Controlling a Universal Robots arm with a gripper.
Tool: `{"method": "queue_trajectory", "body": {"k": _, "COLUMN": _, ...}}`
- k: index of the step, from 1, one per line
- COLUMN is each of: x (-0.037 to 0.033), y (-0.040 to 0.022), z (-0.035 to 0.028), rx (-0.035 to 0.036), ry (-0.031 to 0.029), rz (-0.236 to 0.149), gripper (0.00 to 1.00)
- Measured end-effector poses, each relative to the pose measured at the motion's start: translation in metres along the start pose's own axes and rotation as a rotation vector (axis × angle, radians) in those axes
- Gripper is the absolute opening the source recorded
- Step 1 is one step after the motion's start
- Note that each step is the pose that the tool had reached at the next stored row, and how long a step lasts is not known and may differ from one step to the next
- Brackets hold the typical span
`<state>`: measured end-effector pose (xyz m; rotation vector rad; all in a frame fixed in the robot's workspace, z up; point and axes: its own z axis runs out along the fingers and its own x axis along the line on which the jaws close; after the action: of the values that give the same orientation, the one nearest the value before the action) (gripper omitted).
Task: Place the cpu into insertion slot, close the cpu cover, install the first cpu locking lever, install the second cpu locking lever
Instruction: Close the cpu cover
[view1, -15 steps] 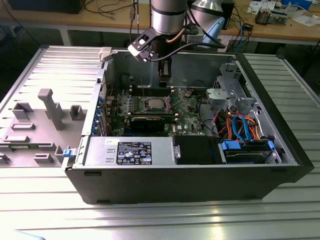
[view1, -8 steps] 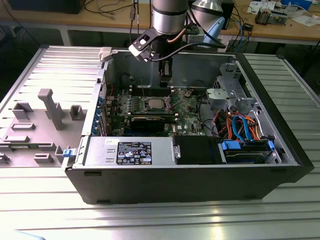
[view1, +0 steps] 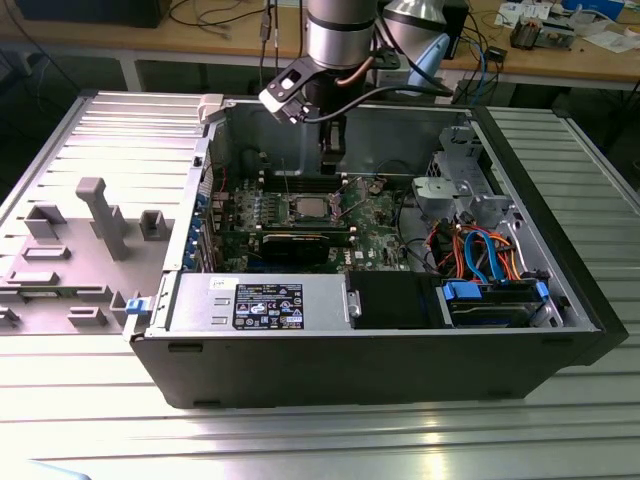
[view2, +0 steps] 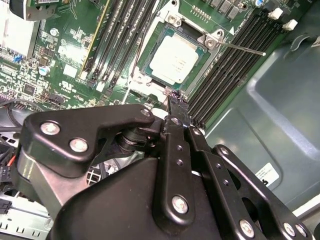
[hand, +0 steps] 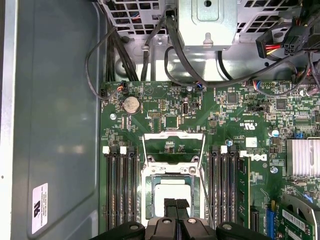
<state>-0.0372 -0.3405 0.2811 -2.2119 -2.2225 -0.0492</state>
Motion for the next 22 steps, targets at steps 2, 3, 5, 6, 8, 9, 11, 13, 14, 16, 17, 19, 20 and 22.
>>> {"method": "queue_trajectory", "body": {"k": 2, "x": 0.0000, "y": 0.0003, "z": 0.0000, "rx": 0.0001, "ry": 0.0000, "rz": 0.000, "gripper": 0.11}}
{"method": "queue_trajectory", "body": {"k": 3, "x": 0.0000, "y": 0.0005, "z": 0.0000, "rx": 0.0000, "ry": 0.0000, "rz": 0.000, "gripper": 0.11}}
{"method": "queue_trajectory", "body": {"k": 5, "x": 0.0000, "y": 0.0008, "z": 0.0000, "rx": 0.0001, "ry": 0.0000, "rz": 0.000, "gripper": 0.11}}
{"method": "queue_trajectory", "body": {"k": 6, "x": 0.0000, "y": 0.0010, "z": 0.0000, "rx": 0.0000, "ry": 0.0000, "rz": 0.000, "gripper": 0.11}}
{"method": "queue_trajectory", "body": {"k": 8, "x": 0.0000, "y": 0.0013, "z": 0.0000, "rx": 0.0000, "ry": 0.0000, "rz": 0.000, "gripper": 0.11}}
{"method": "queue_trajectory", "body": {"k": 9, "x": 0.0000, "y": 0.0015, "z": 0.0000, "rx": 0.0001, "ry": 0.0000, "rz": 0.000, "gripper": 0.11}}
{"method": "queue_trajectory", "body": {"k": 11, "x": 0.0000, "y": 0.0021, "z": 0.0000, "rx": 0.0001, "ry": 0.0000, "rz": 0.000, "gripper": 0.11}}
{"method": "queue_trajectory", "body": {"k": 13, "x": 0.0000, "y": 0.0029, "z": 0.0001, "rx": 0.0000, "ry": 0.0000, "rz": 0.000, "gripper": 0.11}}
{"method": "queue_trajectory", "body": {"k": 14, "x": 0.0000, "y": 0.0037, "z": 0.0001, "rx": 0.0000, "ry": 0.0000, "rz": 0.000, "gripper": 0.11}}
{"method": "queue_trajectory", "body": {"k": 16, "x": 0.0000, "y": 0.0052, "z": 0.0001, "rx": 0.0000, "ry": 0.0000, "rz": 0.000, "gripper": 0.11}}
{"method": "queue_trajectory", "body": {"k": 17, "x": 0.0000, "y": 0.0054, "z": 0.0001, "rx": 0.0000, "ry": 0.0000, "rz": 0.000, "gripper": 0.11}}
{"method": "queue_trajectory", "body": {"k": 19, "x": 0.0000, "y": 0.0061, "z": 0.0001, "rx": 0.0001, "ry": 0.0000, "rz": 0.000, "gripper": 0.11}}
{"method": "queue_trajectory", "body": {"k": 20, "x": 0.0000, "y": 0.0064, "z": 0.0001, "rx": 0.0000, "ry": 0.0000, "rz": 0.000, "gripper": 0.11}}
{"method": "queue_trajectory", "body": {"k": 22, "x": 0.0000, "y": 0.0070, "z": 0.0001, "rx": 0.0001, "ry": 0.0000, "rz": 0.000, "gripper": 0.11}}
